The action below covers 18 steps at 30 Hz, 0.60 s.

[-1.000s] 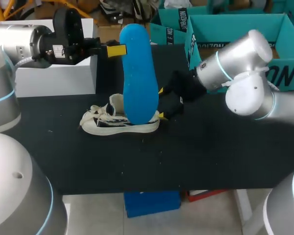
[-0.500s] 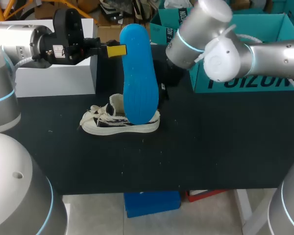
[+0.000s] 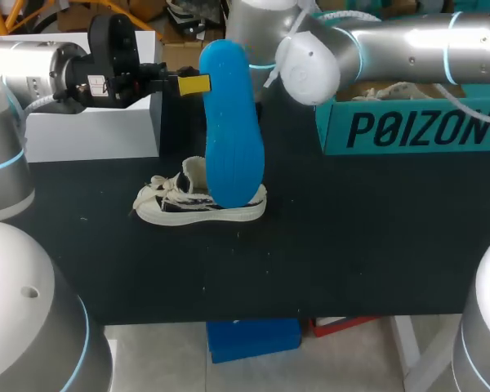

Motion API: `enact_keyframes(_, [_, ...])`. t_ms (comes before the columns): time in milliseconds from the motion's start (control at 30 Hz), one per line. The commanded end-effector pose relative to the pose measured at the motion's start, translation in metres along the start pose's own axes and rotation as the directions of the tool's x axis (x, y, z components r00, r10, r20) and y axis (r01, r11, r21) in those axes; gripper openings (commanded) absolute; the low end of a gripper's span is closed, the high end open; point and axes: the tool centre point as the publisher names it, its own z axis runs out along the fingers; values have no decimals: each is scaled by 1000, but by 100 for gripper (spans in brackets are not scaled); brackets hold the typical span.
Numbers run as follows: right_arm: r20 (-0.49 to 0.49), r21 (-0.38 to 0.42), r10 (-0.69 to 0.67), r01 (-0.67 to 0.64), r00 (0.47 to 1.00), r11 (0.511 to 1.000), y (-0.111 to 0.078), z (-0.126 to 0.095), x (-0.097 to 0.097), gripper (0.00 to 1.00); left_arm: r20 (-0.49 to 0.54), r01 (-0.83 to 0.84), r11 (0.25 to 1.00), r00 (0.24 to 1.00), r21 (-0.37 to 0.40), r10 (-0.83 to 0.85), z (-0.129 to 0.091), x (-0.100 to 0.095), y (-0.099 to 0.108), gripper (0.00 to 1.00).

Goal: Take the shoe out of the shoebox, open the shoe tongue, remove and reinsert the insole, then place the shoe into the shoebox

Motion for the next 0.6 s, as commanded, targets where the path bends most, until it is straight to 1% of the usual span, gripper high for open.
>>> enact_keyframes(33, [-16,232,-3,7,1000,973,14,7,-6,100,1,-2,1000,1000,1,2,1,0,1,0])
enact_keyframes(233, [-35,233,-9,17,999,972,22,18,-7,100,1,-2,1000,1000,1,2,1,0,1,0])
enact_keyframes(333, [-46,228,2,9,999,974,20,25,-5,100,1,-2,1000,1000,1,2,1,0,1,0])
enact_keyframes(400, [-47,227,10,1,999,974,18,28,-4,97,1,-2,1000,1000,1,2,1,0,1,0])
enact_keyframes(433, [-49,226,13,-2,999,974,19,29,-4,93,1,-2,1000,1000,1,2,1,0,1,0])
enact_keyframes(500, [-48,224,20,-9,999,975,18,32,-4,82,1,-2,1000,1000,1,2,1,0,1,0])
enact_keyframes(533, [-47,221,23,-12,999,975,17,33,-4,55,1,-2,1000,1000,1,2,1,0,1,0])
enact_keyframes(600, [-43,218,28,-18,999,976,16,34,-4,41,1,-2,1000,1000,1,2,1,0,1,0])
